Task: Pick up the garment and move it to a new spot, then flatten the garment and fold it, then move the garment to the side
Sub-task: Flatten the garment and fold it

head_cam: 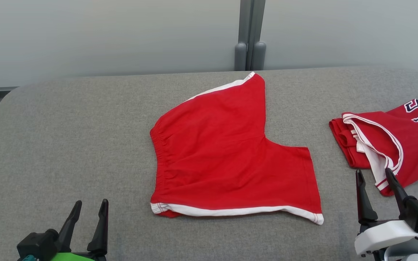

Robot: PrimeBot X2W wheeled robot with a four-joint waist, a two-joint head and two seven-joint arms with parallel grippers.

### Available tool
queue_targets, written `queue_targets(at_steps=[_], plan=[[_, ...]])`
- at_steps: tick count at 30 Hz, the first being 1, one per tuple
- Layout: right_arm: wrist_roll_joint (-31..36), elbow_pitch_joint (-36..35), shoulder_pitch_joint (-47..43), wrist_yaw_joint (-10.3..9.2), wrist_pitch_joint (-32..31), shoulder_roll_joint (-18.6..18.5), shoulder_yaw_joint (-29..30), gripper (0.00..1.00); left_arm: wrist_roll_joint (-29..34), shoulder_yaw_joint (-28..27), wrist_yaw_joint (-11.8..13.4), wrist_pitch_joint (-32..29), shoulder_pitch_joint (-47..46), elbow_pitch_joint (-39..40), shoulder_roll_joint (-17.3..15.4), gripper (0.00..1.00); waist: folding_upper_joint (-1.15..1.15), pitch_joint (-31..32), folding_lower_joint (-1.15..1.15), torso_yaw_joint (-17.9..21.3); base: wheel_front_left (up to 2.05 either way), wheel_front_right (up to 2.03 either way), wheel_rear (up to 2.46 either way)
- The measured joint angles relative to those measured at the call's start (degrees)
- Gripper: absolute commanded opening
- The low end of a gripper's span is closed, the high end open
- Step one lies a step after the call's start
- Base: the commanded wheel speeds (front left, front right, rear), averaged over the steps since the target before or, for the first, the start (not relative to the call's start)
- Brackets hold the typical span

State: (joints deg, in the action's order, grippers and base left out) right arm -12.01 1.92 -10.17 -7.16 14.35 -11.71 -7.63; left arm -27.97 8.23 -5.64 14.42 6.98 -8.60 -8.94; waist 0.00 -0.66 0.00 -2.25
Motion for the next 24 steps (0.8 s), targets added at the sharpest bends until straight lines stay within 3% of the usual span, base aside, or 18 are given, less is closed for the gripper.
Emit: queue_targets(at_steps=[6,13,21,24], plan=[[0.5,1.0,-1.2,0.38,0.0,1.0,0.1,1.00,0.3,-0.6,-0.5,0.0,0.4,-0.3,0.8,1.00,0.00,0.2,0.00,0.1,0.00,0.00,0.00],[0.5,9.2,-5.4,3.78,0.1,1.4,-3.2,1.00,1.0,-0.5,-0.7,0.0,1.6,-1.9,1.4,1.00,0.00,0.2,0.00,0.1,0.00,0.00,0.00],[0.4,13.3,-2.0,6.94,0.1,2.9,-5.4,1.00,1.6,-0.6,-1.2,0.0,1.6,-1.7,2.1,1.00,0.00,-1.2,0.00,0.1,0.00,0.00,0.00],[0.4,16.1,0.4,7.66,0.1,3.5,-5.7,0.88,2.0,-0.3,-1.2,0.0,1.4,-1.7,2.1,1.00,0.00,-2.2,0.00,0.0,0.00,0.00,0.00]])
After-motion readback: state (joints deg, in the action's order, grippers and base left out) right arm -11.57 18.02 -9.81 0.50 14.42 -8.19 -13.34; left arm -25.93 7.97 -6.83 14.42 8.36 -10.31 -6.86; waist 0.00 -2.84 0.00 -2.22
